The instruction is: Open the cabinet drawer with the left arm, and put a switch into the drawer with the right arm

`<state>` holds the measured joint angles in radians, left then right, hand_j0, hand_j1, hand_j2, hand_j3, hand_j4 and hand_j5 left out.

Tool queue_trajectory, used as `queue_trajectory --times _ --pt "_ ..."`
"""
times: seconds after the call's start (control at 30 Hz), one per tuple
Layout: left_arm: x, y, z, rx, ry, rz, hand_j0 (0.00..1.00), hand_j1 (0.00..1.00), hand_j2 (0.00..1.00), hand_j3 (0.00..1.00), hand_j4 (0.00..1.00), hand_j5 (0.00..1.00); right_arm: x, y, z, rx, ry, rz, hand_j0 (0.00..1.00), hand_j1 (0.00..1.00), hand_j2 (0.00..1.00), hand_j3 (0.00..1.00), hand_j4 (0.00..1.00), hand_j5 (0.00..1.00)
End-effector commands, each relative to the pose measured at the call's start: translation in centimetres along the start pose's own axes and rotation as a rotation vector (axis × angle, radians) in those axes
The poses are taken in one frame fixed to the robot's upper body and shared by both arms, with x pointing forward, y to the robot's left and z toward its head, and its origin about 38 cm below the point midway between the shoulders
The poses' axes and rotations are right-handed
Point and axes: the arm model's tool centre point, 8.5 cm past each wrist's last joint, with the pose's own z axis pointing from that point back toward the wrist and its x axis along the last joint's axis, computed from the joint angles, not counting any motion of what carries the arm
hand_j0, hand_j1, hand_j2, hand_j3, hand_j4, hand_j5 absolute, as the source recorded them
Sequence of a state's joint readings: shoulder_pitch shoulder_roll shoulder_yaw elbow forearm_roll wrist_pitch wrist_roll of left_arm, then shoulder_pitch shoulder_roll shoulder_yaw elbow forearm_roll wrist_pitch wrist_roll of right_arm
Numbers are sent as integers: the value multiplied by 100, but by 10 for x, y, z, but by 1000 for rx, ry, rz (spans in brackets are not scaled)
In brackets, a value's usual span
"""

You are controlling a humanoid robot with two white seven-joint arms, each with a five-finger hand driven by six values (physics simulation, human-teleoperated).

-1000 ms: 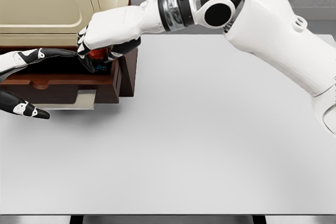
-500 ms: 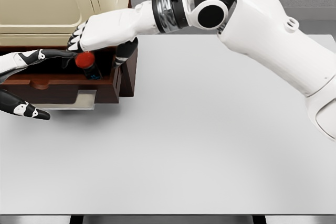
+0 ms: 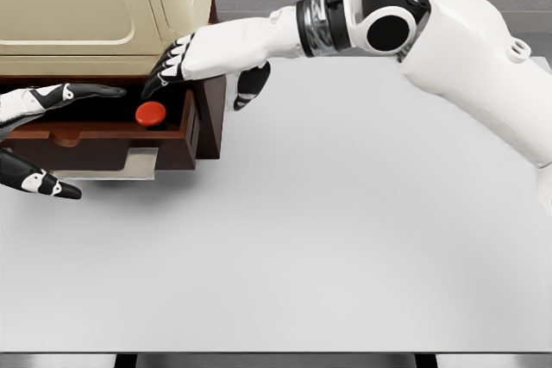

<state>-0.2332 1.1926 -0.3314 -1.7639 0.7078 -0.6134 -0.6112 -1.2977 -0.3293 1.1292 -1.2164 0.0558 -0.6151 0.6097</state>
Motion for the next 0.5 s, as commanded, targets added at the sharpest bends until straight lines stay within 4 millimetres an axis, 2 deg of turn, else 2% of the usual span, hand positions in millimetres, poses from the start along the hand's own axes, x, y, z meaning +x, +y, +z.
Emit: queue_trajectory --times 0.0,0.1,0.2,0.33,0.4,0.47 --pt "0 1 0 6 -2 8 100 100 100 100 100 100 -18 10 41 14 93 -11 100 100 100 100 100 100" --pt "1 2 1 6 -1 6 100 100 100 100 100 100 -25 30 95 35 180 -25 100 100 100 100 100 100" --pt "1 2 1 6 -1 6 100 100 100 100 100 100 -35 57 170 -11 323 -81 100 100 100 100 100 100" --pt "0 1 1 6 -1 9 100 100 100 100 100 100 -37 87 239 -34 466 -141 100 100 100 100 100 100" --pt "0 1 1 6 -1 9 100 100 100 100 100 100 -36 94 247 -33 482 -157 100 100 100 100 100 100" --pt "0 1 1 6 -1 9 100 100 100 100 100 100 -37 117 247 -17 488 -205 100 100 100 100 100 100"
